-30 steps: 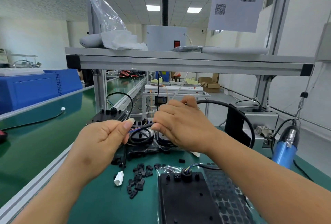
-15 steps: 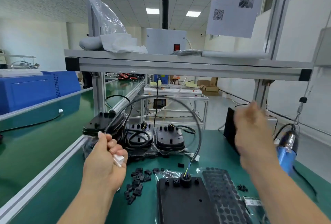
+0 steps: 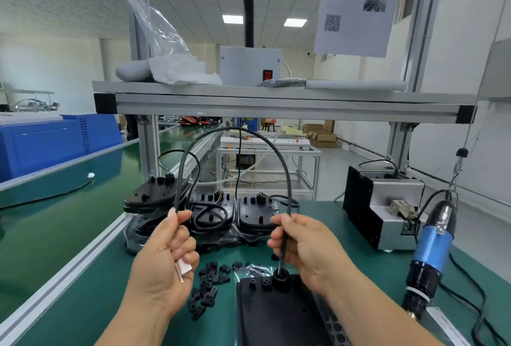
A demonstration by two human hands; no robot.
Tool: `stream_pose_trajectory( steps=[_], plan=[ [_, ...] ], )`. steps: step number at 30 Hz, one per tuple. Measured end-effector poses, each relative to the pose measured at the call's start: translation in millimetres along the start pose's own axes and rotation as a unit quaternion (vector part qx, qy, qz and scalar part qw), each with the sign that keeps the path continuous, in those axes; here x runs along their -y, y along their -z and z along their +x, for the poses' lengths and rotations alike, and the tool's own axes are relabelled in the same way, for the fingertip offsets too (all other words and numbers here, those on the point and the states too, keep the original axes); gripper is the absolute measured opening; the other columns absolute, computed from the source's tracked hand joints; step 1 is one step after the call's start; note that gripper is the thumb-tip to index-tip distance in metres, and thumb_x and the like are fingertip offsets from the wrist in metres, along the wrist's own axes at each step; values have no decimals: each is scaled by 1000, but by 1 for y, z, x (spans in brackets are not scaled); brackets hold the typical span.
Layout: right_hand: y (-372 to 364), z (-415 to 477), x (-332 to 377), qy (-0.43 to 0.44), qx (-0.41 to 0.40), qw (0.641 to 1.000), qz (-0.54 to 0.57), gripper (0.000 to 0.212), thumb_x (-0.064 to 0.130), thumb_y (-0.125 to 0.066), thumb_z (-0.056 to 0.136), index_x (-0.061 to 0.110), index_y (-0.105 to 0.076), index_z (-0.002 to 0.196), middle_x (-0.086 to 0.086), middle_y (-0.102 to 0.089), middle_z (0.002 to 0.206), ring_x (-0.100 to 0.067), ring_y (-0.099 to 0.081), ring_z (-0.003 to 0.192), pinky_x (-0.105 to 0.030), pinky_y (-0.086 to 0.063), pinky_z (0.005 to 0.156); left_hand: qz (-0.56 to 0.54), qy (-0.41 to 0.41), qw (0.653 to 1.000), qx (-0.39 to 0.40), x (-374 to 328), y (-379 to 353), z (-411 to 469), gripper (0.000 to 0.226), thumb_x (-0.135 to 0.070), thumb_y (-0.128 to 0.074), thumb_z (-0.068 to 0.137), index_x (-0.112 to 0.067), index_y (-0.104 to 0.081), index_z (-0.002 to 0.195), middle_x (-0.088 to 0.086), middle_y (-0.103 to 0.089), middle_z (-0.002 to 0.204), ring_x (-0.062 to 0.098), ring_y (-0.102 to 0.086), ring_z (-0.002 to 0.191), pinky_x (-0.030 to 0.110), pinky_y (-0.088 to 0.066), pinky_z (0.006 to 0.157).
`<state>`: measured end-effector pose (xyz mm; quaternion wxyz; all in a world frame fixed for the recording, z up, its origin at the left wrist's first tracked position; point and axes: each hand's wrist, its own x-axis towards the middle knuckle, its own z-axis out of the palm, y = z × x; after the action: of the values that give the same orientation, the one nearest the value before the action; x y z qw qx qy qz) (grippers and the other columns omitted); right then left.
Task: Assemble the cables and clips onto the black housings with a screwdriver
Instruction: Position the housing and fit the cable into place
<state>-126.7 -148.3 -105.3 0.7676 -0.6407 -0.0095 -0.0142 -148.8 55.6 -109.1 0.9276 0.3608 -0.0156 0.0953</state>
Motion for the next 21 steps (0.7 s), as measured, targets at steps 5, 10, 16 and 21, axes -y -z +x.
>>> stream_pose_trajectory(
  steps=[5,10,16,21],
  plan=[
    [-3,-11,-5,114,50,983,-131,20,19,-51,99,16,-69,91,-2,-72,74,-18,-70,74,-32,-57,80,58,-11,998,-2,7,-6,-3,24,-36,-54,91,-15,-65,93,-10,-29,50,2,-25,38,14,-24,32],
    [-5,-13,-9,166,61,971,-162,21,17,-48,100,22,-69,96,1,-70,72,-16,-70,73,-23,-56,74,90,-25,995,21,11,-11,-6,31,-40,-59,80,-14,-67,97,-10,-23,49,3,-21,37,15,-23,30],
    [0,-13,-10,169,79,972,-144,21,19,-52,99,25,-71,99,-3,-73,79,-18,-71,81,-23,-54,75,210,-41,975,59,14,-9,-6,30,-42,-52,87,-24,-75,91,-8,-28,50,5,-28,40,20,-32,41],
    [2,-11,-14,180,70,972,-132,27,18,-49,100,32,-72,96,-4,-73,82,-22,-71,85,-35,-56,85,311,-23,950,-15,1,-2,7,30,-18,-42,101,-12,-71,94,1,-53,70,8,-54,52,26,-49,65]
  ],
)
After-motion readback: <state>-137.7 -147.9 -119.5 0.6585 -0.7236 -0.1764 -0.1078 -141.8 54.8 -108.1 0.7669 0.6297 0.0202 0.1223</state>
